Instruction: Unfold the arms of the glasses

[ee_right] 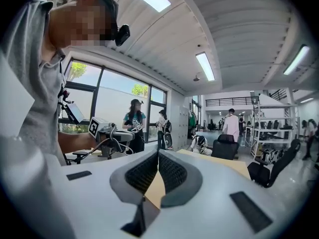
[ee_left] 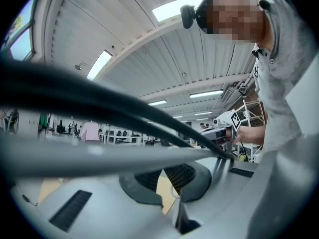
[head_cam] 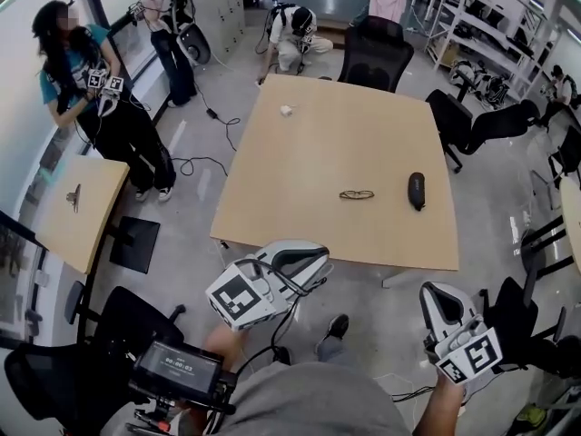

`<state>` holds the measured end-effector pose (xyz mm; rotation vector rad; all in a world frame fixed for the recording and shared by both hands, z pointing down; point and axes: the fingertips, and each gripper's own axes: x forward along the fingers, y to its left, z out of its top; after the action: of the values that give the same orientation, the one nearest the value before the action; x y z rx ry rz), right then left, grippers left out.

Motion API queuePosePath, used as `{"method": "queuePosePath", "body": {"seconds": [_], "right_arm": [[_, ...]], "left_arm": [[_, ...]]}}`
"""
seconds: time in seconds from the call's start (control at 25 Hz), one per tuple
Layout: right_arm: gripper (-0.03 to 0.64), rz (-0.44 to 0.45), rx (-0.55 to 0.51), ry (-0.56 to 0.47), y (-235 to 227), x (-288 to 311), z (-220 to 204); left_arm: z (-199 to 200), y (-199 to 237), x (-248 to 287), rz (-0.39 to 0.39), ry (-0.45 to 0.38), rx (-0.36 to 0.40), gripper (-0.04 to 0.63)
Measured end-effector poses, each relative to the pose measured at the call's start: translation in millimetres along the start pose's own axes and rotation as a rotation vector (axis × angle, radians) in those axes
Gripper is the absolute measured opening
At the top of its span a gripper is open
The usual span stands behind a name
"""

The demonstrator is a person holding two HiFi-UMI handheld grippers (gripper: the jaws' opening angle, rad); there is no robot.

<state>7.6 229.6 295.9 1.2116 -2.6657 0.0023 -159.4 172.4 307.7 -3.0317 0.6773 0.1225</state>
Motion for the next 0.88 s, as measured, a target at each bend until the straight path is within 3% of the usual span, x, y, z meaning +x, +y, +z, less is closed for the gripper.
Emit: {"method": "queuePosePath", "body": {"seconds": [0.56,0.88], "right_arm": [[0.008,0.172,0.013,-0.035,-186,67,-7],[0.008,0.235,0.053,-0.003,-230,109,-30]], "left_arm": [[-10,83,158,0.135,0.036,0.022,0.008],[-30,118,203,0.149,0.068,0.001,0.008]]}}
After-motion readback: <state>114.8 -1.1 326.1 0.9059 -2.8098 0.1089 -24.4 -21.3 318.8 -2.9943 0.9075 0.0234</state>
